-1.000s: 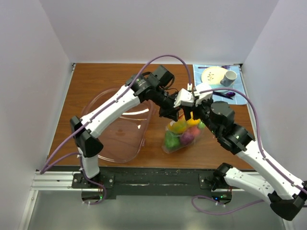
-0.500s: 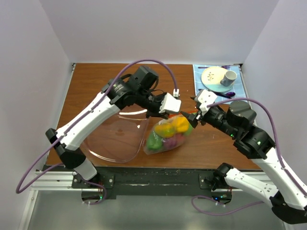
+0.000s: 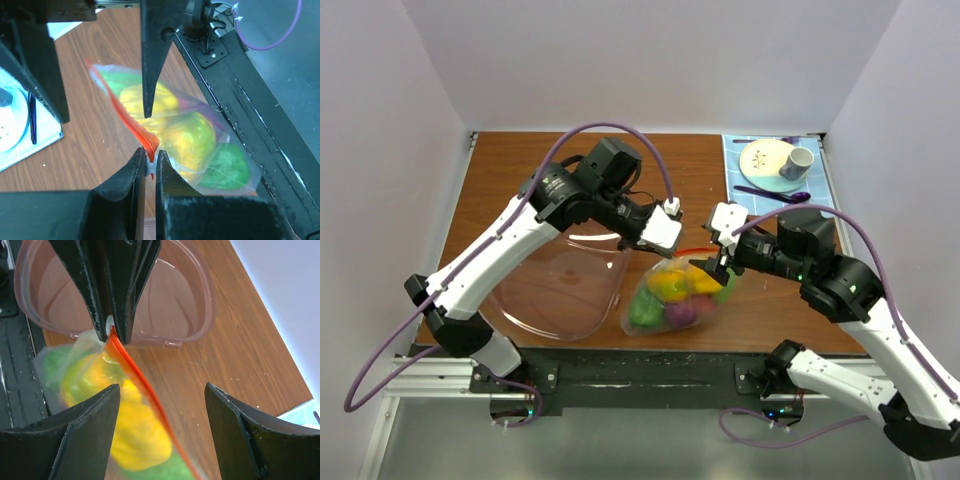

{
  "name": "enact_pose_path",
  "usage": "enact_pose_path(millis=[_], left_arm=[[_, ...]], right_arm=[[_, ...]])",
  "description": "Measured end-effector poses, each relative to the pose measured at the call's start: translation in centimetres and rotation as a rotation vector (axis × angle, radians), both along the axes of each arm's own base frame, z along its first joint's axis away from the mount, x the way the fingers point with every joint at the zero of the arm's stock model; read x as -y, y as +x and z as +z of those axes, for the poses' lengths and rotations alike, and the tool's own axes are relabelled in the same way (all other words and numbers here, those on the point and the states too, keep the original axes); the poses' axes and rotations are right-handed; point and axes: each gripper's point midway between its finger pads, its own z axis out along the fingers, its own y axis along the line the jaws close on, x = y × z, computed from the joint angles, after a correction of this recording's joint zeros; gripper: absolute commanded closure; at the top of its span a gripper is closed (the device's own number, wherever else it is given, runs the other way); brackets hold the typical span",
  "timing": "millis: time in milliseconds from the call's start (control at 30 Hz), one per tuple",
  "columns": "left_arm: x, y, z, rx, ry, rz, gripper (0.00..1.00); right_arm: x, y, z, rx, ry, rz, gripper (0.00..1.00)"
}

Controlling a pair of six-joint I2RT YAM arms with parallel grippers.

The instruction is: Open the zip-top bag and remove the fake food

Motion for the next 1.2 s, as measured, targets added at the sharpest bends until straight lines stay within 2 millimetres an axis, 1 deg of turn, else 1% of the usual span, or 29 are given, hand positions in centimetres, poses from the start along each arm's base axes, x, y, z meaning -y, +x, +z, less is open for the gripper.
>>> enact_pose_path(millis=[67,200,333,367,433,467,567,600,633,667,700,733,767,800,833,933,1033,1200], left_arm=[[-0.1,-0.2,0.1,0.003,-0.003,-0.011,1.0],[-0.6,-0.7,0.3,0.008,-0.001,-0.023,1.0],[-1.0,-1.0,0.8,0.015,-0.008,-0.024,1.0],[-1.0,-1.1,0.8,0.016,-0.01,-0.024,1.0],[-1.1,-1.1,0.9,0.018,-0.012,-0.024,1.0],[-1.1,-1.1,0.9,0.018,-0.012,-0.024,1.0],[-1.1,-1.1,0.9,0.019,-0.011,-0.025,1.0],[-1.1,-1.2,0.9,0.017,-0.009,-0.025,1.0],[-1.2,-1.2,0.8,0.015,-0.006,-0.026,1.0],[-1.2,-1.2,0.8,0.015,-0.004,-0.026,1.0],[-1.3,-1.3,0.7,0.015,-0.002,-0.028,0.97],[-1.3,-1.3,0.7,0.015,-0.001,-0.029,0.84],[-1.2,-1.3,0.7,0.015,-0.003,-0.028,0.43],[-1.2,-1.2,0.8,0.013,-0.006,-0.023,0.29],[-1.0,-1.1,1.0,0.017,-0.016,-0.018,0.01],[-0.6,-0.8,1.3,0.001,-0.038,0.023,0.0],[-0.6,-0.8,0.8,-0.027,-0.038,0.064,0.0],[-0.5,-0.6,-1.3,-0.1,-0.015,0.129,0.0]], right_arm=[[-0.2,0.0,0.2,0.001,-0.011,0.016,0.29],[-0.9,-0.3,1.6,0.02,0.004,0.065,0.33],[-2.0,-1.1,1.4,-0.012,0.015,0.141,0.37],[-2.3,-1.2,1.3,-0.021,0.017,0.156,0.42],[-3.0,-1.7,0.5,-0.058,0.023,0.199,0.48],[-3.3,-2.0,-0.2,-0.082,0.023,0.218,0.58],[-3.9,-2.9,-2.2,-0.161,0.021,0.265,0.79],[-4.0,-3.1,-2.8,-0.183,0.02,0.273,0.93],[-4.1,-3.3,-3.2,-0.2,0.019,0.279,0.99],[-4.1,-3.3,-3.5,-0.211,0.019,0.278,1.0],[-4.1,-3.4,-3.5,-0.215,0.023,0.279,1.0],[-4.1,-3.4,-3.4,-0.216,0.028,0.276,1.0],[-4.0,-3.4,-3.3,-0.213,0.03,0.273,1.0],[-3.9,-3.5,-3.1,-0.206,0.033,0.267,1.0],[-3.7,-3.6,-2.9,-0.2,0.038,0.261,1.0],[-2.9,-3.9,-2.5,-0.186,0.042,0.236,1.0],[-2.1,-4.2,-1.9,-0.165,0.051,0.215,1.0],[-1.5,-4.4,-1.7,-0.153,0.054,0.19,1.0]])
